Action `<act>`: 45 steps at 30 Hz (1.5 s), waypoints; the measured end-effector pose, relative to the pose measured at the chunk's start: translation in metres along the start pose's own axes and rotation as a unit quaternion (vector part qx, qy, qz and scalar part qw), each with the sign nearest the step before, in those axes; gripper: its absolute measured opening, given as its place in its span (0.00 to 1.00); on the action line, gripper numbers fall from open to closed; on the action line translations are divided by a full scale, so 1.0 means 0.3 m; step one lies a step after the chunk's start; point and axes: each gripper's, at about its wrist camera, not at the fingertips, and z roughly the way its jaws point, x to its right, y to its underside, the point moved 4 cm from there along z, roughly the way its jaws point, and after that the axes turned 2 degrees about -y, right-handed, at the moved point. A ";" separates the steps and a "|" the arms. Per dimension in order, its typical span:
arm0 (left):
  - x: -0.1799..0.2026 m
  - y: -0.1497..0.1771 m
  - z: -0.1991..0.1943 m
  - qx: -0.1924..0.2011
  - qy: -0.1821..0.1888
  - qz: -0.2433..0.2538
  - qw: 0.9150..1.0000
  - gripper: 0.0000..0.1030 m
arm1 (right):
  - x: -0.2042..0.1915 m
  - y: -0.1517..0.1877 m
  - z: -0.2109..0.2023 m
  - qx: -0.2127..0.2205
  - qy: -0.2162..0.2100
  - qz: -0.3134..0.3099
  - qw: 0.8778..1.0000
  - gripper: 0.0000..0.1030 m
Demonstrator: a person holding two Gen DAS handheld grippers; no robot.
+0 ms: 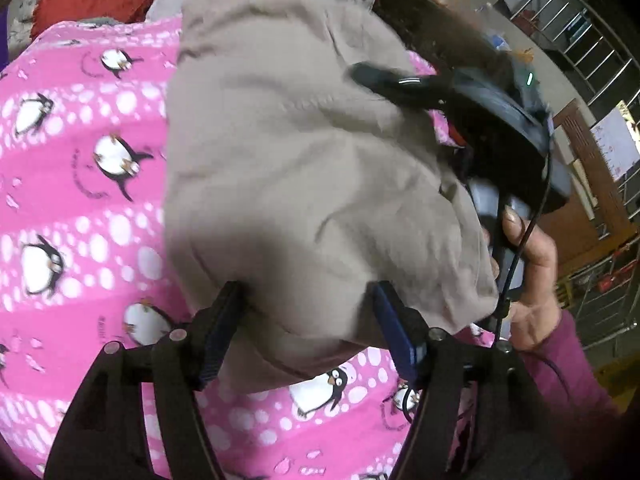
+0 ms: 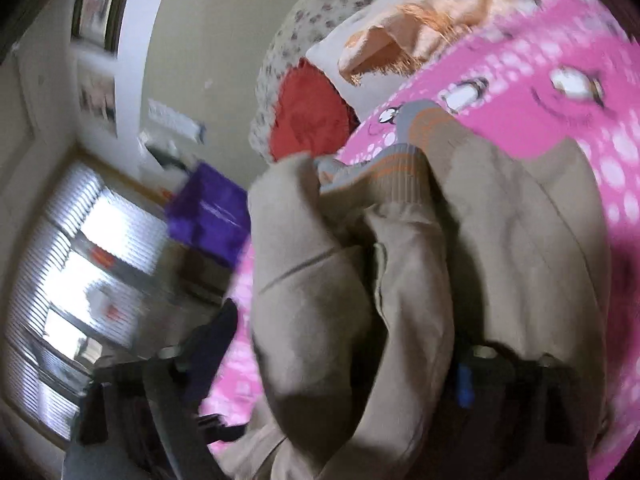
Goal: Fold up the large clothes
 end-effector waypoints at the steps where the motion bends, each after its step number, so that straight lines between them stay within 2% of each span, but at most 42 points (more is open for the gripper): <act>1: 0.018 0.002 0.017 0.002 -0.007 0.003 1.000 0.65 | -0.010 0.004 0.011 -0.001 0.033 -0.027 0.999 0.25; 3: 0.046 0.001 0.020 0.004 -0.011 0.009 1.000 0.65 | -0.028 0.005 0.001 0.005 0.055 -0.056 0.997 0.12; 7: 0.126 -0.014 -0.029 0.018 0.024 0.025 0.999 0.66 | -0.055 -0.043 -0.125 0.068 0.048 -0.061 0.995 0.08; 9: 0.150 -0.019 -0.053 0.028 0.024 0.036 0.999 0.66 | -0.041 -0.071 -0.189 0.095 0.061 -0.064 0.992 0.08; 12: 0.169 -0.026 -0.053 0.037 0.014 0.043 0.998 0.66 | 0.051 -0.085 -0.208 0.100 0.111 -0.051 0.987 0.08; 14: 0.156 -0.022 -0.045 0.028 0.001 0.044 0.999 0.67 | 0.130 -0.091 -0.180 0.094 0.144 -0.031 0.985 0.08; 16: 0.145 -0.028 -0.040 0.022 -0.004 0.036 0.999 0.67 | 0.200 -0.070 -0.167 0.081 0.141 -0.001 0.987 0.09; 17: 0.141 -0.033 -0.044 0.022 -0.003 0.034 0.999 0.67 | 0.209 -0.062 -0.169 0.077 0.133 -0.002 0.988 0.15; 18: 0.136 -0.031 -0.047 0.024 -0.005 0.033 0.999 0.67 | 0.205 -0.054 -0.180 0.075 0.140 -0.013 0.987 0.23; 21: 0.115 -0.060 -0.063 0.035 -0.017 0.031 0.999 0.67 | 0.163 -0.052 -0.232 0.069 0.165 -0.033 0.983 0.37; 23: 0.111 -0.079 -0.078 0.046 -0.018 0.028 0.998 0.67 | 0.116 -0.066 -0.285 0.078 0.182 -0.047 0.979 0.37; 25: 0.112 -0.099 -0.085 0.055 -0.028 0.030 0.998 0.67 | 0.056 -0.054 -0.338 0.075 0.163 -0.053 0.982 0.39; 27: 0.115 -0.111 -0.085 0.064 -0.029 0.031 0.997 0.67 | -0.019 -0.018 -0.363 0.054 0.142 -0.078 0.985 0.43; 30: 0.104 -0.122 -0.051 0.065 -0.042 0.031 0.997 0.67 | -0.094 0.048 -0.358 0.021 0.154 -0.116 0.981 0.47; 32: 0.105 -0.115 -0.031 0.064 -0.053 0.034 0.996 0.67 | -0.109 0.088 -0.338 -0.003 0.164 -0.117 0.979 0.48; 35: 0.097 -0.101 -0.013 0.064 -0.066 0.033 0.995 0.67 | -0.073 0.141 -0.319 -0.027 0.172 -0.087 0.981 0.50; 37: 0.094 -0.094 -0.007 0.069 -0.076 0.033 0.994 0.70 | -0.056 0.166 -0.305 -0.028 0.147 -0.072 0.986 0.39; 38: 0.092 -0.089 -0.005 0.069 -0.081 0.033 0.994 0.70 | -0.051 0.182 -0.299 -0.030 0.134 -0.073 0.988 0.05; 42: 0.086 -0.075 0.012 0.062 -0.083 0.033 0.994 0.72 | 0.008 0.237 -0.327 -0.018 0.166 -0.080 0.983 0.04; 45: 0.089 -0.068 0.029 0.060 -0.090 0.033 0.994 0.73 | 0.105 0.291 -0.325 -0.033 0.203 -0.060 0.977 0.03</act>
